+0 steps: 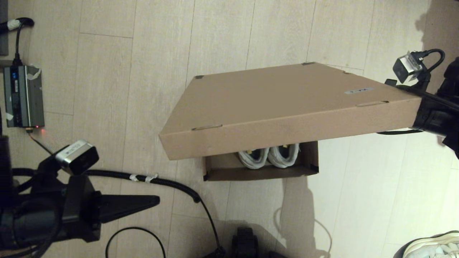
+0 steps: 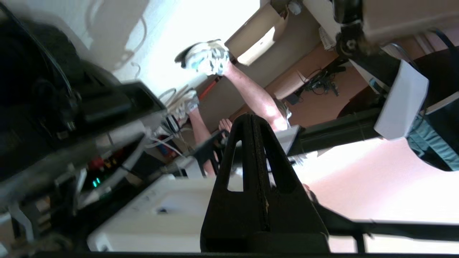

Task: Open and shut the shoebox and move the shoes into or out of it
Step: Open the shoe box

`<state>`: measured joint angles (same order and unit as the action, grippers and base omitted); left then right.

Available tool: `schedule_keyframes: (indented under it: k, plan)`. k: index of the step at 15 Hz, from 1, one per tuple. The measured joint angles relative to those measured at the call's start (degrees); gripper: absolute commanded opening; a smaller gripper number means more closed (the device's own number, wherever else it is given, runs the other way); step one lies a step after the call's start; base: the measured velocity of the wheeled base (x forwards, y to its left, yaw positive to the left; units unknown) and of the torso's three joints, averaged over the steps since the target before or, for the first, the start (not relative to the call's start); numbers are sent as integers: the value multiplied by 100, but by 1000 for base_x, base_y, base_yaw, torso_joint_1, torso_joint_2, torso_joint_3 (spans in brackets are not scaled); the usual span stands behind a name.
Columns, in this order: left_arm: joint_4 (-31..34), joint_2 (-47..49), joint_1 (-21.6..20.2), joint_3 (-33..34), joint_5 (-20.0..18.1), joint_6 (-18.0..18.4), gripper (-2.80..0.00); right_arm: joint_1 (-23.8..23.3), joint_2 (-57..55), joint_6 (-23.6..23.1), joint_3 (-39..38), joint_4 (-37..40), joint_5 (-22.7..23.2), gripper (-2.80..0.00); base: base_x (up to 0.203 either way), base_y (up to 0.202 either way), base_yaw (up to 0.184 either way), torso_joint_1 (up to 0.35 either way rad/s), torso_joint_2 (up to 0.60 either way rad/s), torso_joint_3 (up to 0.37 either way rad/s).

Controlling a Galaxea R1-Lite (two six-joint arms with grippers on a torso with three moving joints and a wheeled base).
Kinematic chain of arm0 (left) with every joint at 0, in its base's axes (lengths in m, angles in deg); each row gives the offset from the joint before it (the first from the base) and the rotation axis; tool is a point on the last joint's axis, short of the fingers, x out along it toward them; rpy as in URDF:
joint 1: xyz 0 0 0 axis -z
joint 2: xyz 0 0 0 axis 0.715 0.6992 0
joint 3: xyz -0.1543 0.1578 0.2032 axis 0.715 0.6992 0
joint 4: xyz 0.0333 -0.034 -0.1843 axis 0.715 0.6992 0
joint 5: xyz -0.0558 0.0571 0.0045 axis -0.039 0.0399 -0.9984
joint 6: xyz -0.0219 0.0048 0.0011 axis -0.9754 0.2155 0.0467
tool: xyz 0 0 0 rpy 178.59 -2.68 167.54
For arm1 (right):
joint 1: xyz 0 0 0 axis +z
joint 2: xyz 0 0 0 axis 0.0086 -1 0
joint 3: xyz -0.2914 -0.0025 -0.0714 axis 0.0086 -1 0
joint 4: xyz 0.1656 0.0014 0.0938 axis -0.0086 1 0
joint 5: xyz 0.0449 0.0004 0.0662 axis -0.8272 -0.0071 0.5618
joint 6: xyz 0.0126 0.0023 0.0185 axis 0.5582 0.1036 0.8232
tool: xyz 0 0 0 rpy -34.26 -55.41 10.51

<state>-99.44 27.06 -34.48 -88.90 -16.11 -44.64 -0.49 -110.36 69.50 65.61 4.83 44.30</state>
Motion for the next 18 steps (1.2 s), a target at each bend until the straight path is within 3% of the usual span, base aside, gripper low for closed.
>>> schedule_keyframes:
  k: [7, 9, 12, 15, 18]
  plan:
    - [-1628, 1471, 315, -210, 15, -120, -280, 0, -43, 0, 66, 51, 0, -280, 0, 0, 0, 0, 0, 0]
    - [-2265, 1850, 364, -436, 76, -507, -280, 0, -43, 0, 83, 68, -2, -280, 0, 0, 0, 0, 0, 0]
    - [-3214, 2279, 402, -915, 473, -1371, -280, 0, -43, 0, 85, 121, 0, -280, 0, 0, 0, 0, 0, 0]
    - [-3481, 2486, 403, -1223, 837, -1628, -280, 5, -32, 0, 65, 122, -2, -280, 0, 0, 0, 0, 0, 0]
    - [-3659, 2585, 405, -1438, 916, -1953, -280, 13, -20, 0, 41, 122, 0, -280, 0, 0, 0, 0, 0, 0]
